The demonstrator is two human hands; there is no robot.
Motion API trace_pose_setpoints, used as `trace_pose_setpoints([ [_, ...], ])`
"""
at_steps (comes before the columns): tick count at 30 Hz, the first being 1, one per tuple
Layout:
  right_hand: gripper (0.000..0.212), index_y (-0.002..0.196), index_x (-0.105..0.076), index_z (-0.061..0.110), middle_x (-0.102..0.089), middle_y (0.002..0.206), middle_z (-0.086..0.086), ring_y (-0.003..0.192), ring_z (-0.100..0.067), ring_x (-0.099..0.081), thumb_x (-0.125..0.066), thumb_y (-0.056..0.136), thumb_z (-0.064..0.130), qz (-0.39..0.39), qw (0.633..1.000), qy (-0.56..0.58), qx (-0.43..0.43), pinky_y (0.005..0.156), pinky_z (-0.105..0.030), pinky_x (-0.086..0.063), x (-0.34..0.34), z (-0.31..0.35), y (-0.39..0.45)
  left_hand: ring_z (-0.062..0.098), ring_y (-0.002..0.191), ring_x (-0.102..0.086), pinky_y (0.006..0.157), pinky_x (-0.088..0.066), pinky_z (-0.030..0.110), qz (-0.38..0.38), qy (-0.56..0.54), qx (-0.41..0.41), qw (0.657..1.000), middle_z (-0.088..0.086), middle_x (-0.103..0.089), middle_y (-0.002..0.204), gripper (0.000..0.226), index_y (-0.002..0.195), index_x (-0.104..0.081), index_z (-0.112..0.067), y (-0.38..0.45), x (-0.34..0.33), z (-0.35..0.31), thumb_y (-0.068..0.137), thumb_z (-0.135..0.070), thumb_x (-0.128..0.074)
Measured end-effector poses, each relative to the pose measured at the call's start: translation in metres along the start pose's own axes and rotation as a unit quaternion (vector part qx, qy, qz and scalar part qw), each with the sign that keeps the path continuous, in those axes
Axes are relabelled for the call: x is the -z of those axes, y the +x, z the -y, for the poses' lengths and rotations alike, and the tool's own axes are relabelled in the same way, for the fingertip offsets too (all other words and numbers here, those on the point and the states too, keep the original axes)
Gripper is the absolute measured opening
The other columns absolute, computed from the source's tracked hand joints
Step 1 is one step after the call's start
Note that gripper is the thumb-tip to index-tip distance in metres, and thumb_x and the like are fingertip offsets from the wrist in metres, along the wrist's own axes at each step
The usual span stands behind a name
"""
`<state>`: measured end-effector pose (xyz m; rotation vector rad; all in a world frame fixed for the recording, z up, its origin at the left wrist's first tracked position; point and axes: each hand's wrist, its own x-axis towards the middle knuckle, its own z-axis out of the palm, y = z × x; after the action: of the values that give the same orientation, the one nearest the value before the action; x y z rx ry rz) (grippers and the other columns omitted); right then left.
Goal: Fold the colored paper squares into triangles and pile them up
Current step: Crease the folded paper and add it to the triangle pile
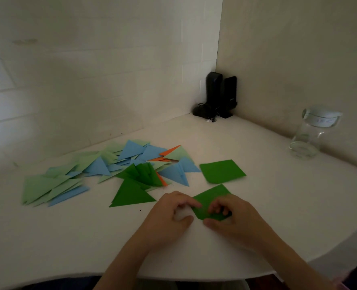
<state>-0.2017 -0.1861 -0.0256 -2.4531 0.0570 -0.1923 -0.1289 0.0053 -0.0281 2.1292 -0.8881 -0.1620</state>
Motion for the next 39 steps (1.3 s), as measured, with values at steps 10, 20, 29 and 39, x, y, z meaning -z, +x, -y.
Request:
trace_pose_setpoints([
  [10,0.013,0.075,-0.043,0.045,-0.050,0.085,0.013,0.078,-0.001,-0.049,-0.045,0.073,0.057,0.080,0.994,-0.029,0.072,0.073,-0.019,-0.041,0.013,0.007,0.001,0.011,0.100,-0.046,0.083,-0.037,0.026,-0.079,0.186,-0.142,0.969,-0.013,-0.056,0.107,0.025,0.104,-0.061,-0.032,-0.013,-0.008,0.001,0.080,-0.032,-0.060],
  [20,0.018,0.091,-0.054,0.035,-0.060,0.094,0.021,0.093,0.012,-0.053,-0.069,0.082,0.027,0.061,0.994,0.024,0.085,0.076,-0.004,-0.037,0.007,0.004,0.000,0.009,0.070,-0.052,0.052,-0.044,0.020,-0.081,0.314,-0.140,0.936,-0.008,-0.059,0.080,0.022,0.078,-0.066,-0.026,-0.023,-0.013,-0.006,0.079,-0.025,-0.044],
  [29,0.046,0.090,-0.072,0.033,-0.059,0.103,0.027,0.099,0.007,-0.054,-0.050,0.077,0.071,0.014,0.989,-0.022,0.146,0.085,-0.016,-0.044,0.005,-0.013,-0.015,0.006,0.075,-0.049,0.063,-0.042,0.019,-0.103,0.188,-0.080,0.973,-0.008,-0.057,0.082,0.027,0.081,-0.065,-0.021,-0.020,-0.016,-0.006,0.084,-0.040,-0.047],
  [39,0.027,0.063,-0.066,0.033,-0.055,0.093,0.023,0.094,0.004,-0.052,-0.061,0.066,0.059,-0.084,0.994,0.005,0.067,0.080,-0.001,-0.032,-0.008,-0.008,-0.017,0.004,0.078,-0.041,0.068,-0.030,0.009,-0.122,0.101,0.015,0.987,-0.016,-0.045,0.080,0.026,0.079,-0.063,-0.019,-0.013,-0.013,-0.002,0.072,-0.041,-0.076],
])
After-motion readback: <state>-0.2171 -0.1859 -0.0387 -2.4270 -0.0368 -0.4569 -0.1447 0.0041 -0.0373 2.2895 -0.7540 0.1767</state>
